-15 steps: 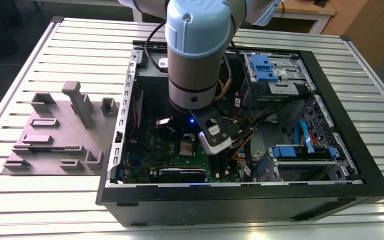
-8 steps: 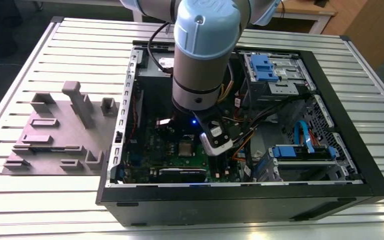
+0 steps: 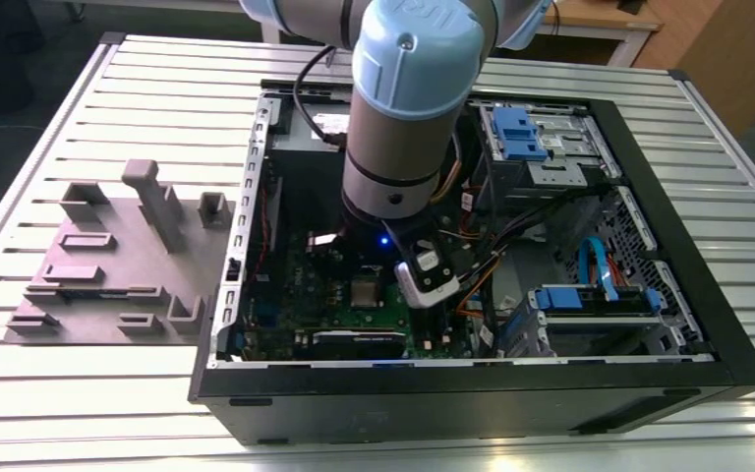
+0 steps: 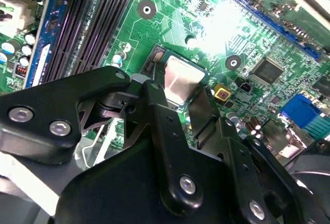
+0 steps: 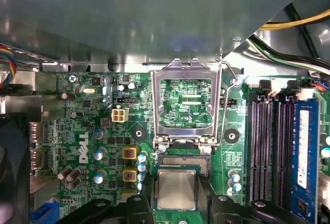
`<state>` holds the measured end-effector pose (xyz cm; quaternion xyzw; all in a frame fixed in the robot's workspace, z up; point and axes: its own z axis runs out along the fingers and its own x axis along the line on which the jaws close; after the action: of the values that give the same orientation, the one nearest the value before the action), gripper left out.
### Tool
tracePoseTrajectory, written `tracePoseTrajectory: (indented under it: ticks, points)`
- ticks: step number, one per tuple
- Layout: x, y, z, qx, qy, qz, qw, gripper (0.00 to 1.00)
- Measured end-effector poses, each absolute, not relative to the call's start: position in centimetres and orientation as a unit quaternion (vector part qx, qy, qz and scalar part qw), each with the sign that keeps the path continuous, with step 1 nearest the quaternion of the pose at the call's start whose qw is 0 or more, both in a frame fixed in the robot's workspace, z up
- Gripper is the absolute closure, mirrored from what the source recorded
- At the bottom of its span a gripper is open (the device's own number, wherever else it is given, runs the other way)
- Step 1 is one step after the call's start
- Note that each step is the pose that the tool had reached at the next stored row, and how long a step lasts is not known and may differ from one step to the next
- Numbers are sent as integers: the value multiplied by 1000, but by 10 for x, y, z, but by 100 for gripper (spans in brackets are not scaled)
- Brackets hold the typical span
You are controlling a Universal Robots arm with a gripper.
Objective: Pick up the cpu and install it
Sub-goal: 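Place the cpu into insertion slot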
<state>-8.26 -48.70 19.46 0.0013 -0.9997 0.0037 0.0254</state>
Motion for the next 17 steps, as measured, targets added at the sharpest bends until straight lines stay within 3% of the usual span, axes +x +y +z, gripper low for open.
tracePoseTrajectory:
  ticks: [17]
  points:
    - [-82,-487,192,1,-1000,4,26,55]
